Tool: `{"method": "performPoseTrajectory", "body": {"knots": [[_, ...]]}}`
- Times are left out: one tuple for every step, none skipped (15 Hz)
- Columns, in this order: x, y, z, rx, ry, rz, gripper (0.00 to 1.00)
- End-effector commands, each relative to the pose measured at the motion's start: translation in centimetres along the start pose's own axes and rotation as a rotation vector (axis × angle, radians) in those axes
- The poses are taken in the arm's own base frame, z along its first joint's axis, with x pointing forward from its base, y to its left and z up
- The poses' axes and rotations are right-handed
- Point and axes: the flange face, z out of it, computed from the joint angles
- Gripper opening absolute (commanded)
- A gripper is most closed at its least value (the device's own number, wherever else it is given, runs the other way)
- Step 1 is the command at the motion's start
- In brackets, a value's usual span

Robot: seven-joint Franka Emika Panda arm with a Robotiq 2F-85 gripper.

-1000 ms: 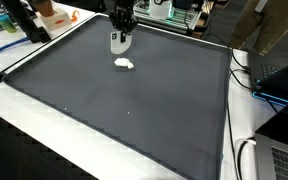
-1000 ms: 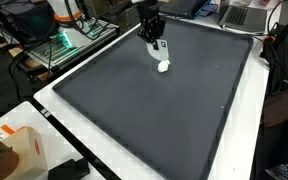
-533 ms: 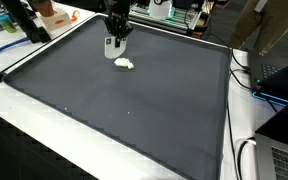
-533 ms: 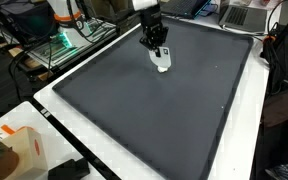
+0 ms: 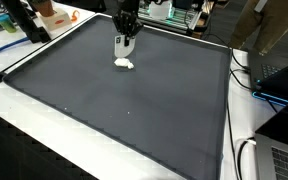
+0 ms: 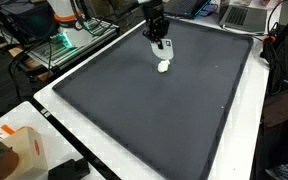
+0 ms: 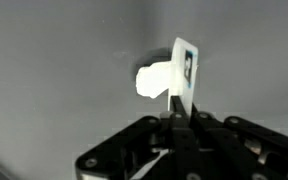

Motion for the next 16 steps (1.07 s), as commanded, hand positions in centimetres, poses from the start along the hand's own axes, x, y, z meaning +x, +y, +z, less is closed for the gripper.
{"method": "performPoseTrajectory", "body": {"knots": [[-0.3, 0.1, -0.4, -0.016, 0.008, -0.007, 0.01], [-0.2, 0.2, -0.3, -0.022, 0.008, -0.008, 0.01], [-0.2, 0.3, -0.2, -0.027, 0.006, -0.009, 0.01], [-0.2, 0.3, 0.1, -0.028, 0.0, -0.01, 0.01], [-0.2, 0.4, 0.3, -0.031, -0.002, -0.01, 0.01], [-0.2, 0.5, 0.6, -0.031, -0.006, -0.01, 0.01], [-0.2, 0.6, 0.7, -0.031, -0.003, -0.011, 0.01], [-0.2, 0.6, 0.8, -0.028, -0.003, -0.012, 0.01], [-0.2, 0.6, 0.8, -0.026, -0.003, -0.013, 0.01], [-0.2, 0.6, 0.8, -0.024, -0.002, -0.014, 0.01], [-0.4, 0.4, 0.7, -0.018, -0.002, -0.022, 0.01], [-0.5, 0.2, 0.5, -0.014, -0.001, -0.026, 0.01], [-0.7, 0.0, 0.3, -0.006, -0.002, -0.033, 0.01], [-0.7, -0.1, 0.3, 0.001, -0.005, -0.036, 0.01], [-0.8, -0.3, 0.5, 0.01, -0.006, -0.04, 0.01], [-0.7, -0.4, 0.7, 0.015, -0.005, -0.042, 0.01]]}}
